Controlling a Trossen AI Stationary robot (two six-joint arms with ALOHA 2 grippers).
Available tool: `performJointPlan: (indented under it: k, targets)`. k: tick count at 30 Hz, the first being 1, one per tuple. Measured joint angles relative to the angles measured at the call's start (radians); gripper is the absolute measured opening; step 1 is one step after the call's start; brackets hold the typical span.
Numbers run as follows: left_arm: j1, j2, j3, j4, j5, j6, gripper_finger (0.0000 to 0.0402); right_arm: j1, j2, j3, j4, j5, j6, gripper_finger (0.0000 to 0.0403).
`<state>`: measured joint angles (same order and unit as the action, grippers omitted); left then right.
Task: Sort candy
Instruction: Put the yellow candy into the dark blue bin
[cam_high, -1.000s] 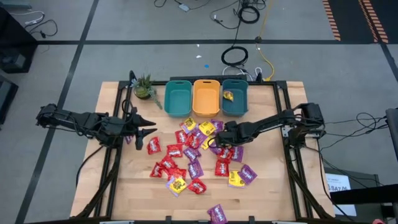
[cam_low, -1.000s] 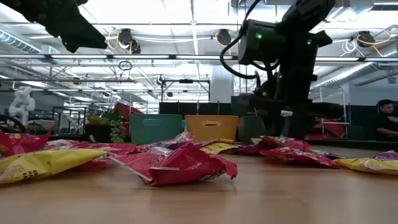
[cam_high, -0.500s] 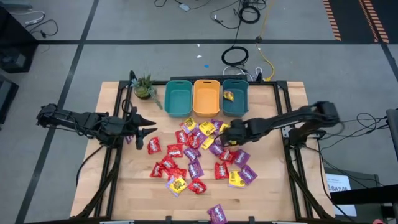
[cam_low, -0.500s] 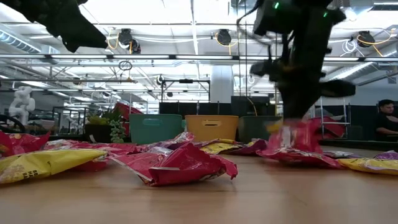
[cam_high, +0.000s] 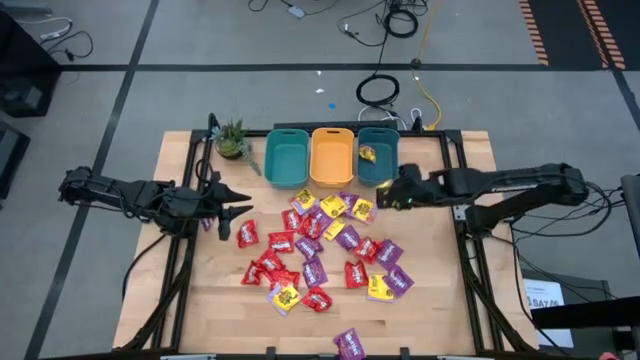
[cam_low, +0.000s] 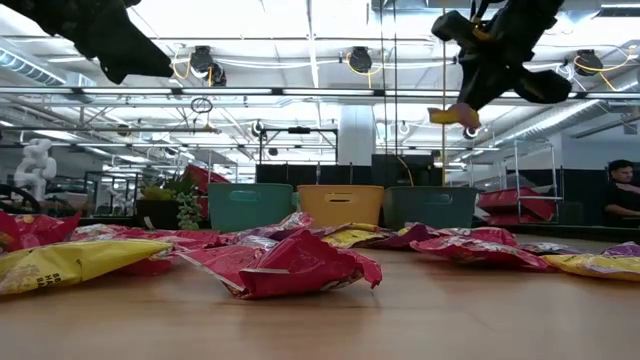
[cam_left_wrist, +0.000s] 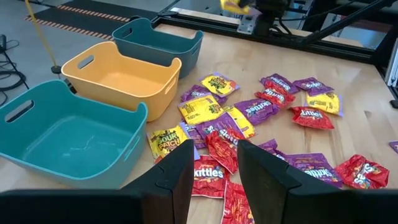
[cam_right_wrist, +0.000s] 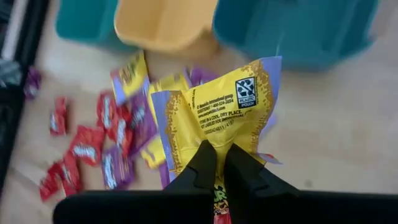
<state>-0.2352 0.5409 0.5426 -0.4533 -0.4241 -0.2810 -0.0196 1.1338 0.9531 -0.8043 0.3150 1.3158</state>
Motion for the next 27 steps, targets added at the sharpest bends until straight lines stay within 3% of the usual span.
performJointPlan:
  k: [5, 15, 21, 27]
  targets:
    - [0.000, 0.000, 0.000, 0.000, 0.000, 0.000, 0.0132, -0.161, -0.030, 0.002, 0.033, -0.018, -0.171, 0.0002]
    - [0.000, 0.000, 0.000, 0.000, -0.001, 0.000, 0.0132, -0.529, 0.064, 0.003, 0.202, -0.309, -0.526, 0.0002]
    - [0.000, 0.000, 0.000, -0.001, -0.015, 0.007, 0.0132, -0.638, 0.172, 0.003, 0.292, -0.405, -0.669, 0.0008]
    - [0.000, 0.000, 0.000, -0.001, -0.045, 0.002, 0.0132, -0.688, 0.237, 0.003, 0.330, -0.452, -0.746, 0.0065]
